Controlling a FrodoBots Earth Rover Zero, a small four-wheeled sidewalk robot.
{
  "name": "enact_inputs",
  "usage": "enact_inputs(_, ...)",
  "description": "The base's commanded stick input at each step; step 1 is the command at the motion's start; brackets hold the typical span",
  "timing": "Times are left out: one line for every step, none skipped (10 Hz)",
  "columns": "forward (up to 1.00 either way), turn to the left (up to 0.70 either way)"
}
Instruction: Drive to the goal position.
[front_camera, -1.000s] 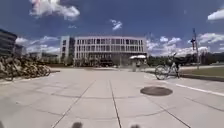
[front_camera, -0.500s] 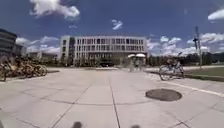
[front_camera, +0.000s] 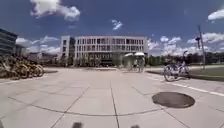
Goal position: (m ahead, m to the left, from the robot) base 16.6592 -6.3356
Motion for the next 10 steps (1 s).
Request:
enact_inputs(0.7,0.0)
enact_inputs(0.7,0.0)
enact_inputs(0.7,0.0)
enact_inputs(0.7,0.0)
enact_inputs(0.7,0.0)
enact_inputs(0.7,-0.01)
enact_inputs(0.7,-0.23)
enact_inputs(0.7,-0.34)
enact_inputs(0.7,-0.28)
enact_inputs(0.7,-0.15)
